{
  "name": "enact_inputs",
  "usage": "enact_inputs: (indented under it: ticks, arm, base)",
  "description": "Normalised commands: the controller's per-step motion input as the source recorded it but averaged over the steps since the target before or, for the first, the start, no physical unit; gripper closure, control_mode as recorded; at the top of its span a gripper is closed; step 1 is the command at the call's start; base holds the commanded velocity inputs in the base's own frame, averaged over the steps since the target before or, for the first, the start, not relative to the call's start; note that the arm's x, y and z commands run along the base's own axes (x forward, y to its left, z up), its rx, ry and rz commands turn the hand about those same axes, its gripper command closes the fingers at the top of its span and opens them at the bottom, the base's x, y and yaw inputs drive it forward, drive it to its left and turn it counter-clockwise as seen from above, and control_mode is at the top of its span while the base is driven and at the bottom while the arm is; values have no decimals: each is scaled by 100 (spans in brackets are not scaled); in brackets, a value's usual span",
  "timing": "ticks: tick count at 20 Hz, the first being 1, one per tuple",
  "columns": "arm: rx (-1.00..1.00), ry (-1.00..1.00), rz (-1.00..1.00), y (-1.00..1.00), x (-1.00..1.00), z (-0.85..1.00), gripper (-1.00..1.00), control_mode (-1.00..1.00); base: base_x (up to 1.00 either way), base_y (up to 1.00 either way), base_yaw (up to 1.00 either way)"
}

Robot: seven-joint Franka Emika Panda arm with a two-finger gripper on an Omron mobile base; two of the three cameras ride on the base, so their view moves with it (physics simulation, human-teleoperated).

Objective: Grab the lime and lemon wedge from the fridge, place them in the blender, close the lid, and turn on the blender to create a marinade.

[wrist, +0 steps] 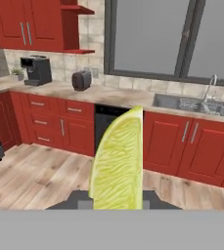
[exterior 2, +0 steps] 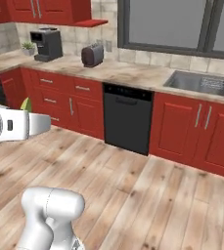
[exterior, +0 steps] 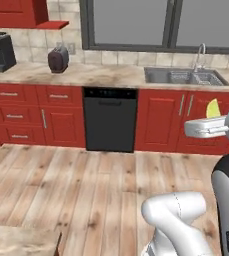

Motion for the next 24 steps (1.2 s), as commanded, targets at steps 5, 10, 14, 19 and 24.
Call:
enact_inputs:
  ticks: [5, 10, 14, 19, 24]
  arm:
    - [0, 0, 0, 0, 0, 0, 100, 100]
    - [0, 0, 0, 0, 0, 0, 100, 100]
    - [0, 0, 0, 0, 0, 0, 100, 100]
    - [0, 0, 0, 0, 0, 0, 100, 100]
    - [0, 0, 0, 0, 0, 0, 100, 100]
  base:
    - [100, 44, 27]
    - [100, -30, 23]
    - [100, -72, 29]
    - [62, -16, 87]
    - [16, -2, 100]
